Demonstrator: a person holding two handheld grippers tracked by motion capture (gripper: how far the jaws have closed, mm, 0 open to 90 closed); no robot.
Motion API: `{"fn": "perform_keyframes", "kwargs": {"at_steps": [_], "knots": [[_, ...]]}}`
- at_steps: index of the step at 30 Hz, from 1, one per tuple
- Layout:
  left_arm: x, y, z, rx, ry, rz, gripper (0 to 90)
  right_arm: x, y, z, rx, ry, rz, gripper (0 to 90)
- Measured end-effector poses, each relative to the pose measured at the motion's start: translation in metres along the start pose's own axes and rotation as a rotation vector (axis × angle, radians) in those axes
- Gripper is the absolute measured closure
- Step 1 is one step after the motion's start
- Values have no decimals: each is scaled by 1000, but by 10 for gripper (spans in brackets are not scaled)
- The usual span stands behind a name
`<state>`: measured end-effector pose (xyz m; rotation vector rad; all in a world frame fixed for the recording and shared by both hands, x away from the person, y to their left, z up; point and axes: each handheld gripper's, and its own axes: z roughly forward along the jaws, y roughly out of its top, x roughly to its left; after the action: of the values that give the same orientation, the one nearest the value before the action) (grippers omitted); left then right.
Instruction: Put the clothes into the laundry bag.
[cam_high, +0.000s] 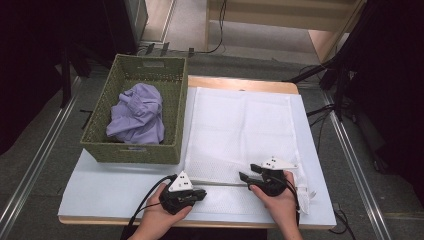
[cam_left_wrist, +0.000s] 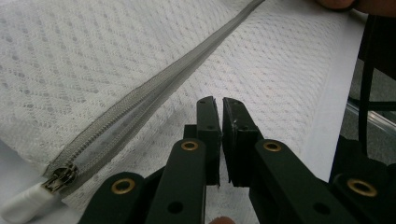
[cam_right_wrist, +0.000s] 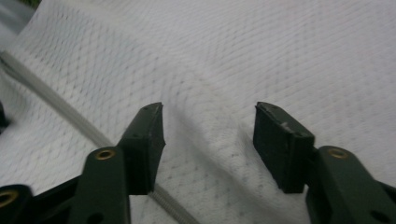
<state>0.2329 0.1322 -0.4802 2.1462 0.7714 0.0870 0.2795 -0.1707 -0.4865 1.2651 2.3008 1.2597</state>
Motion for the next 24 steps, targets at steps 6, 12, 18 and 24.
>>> {"fn": "perform_keyframes", "kwargs": {"at_steps": [6, 12, 18, 24], "knots": [[0, 0, 0, 0, -1, 0, 865, 5, 0, 0, 30, -45, -31, 828], [1, 0, 0, -2, -6, -9, 873, 1, 8, -4, 8, -26, -2, 900], [2, 0, 0, 1, -6, -8, 876, -4, 32, 8, -39, -90, 0, 900], [2, 0, 0, 4, -7, -8, 875, -24, 36, 32, 23, -156, 55, 900]]}}
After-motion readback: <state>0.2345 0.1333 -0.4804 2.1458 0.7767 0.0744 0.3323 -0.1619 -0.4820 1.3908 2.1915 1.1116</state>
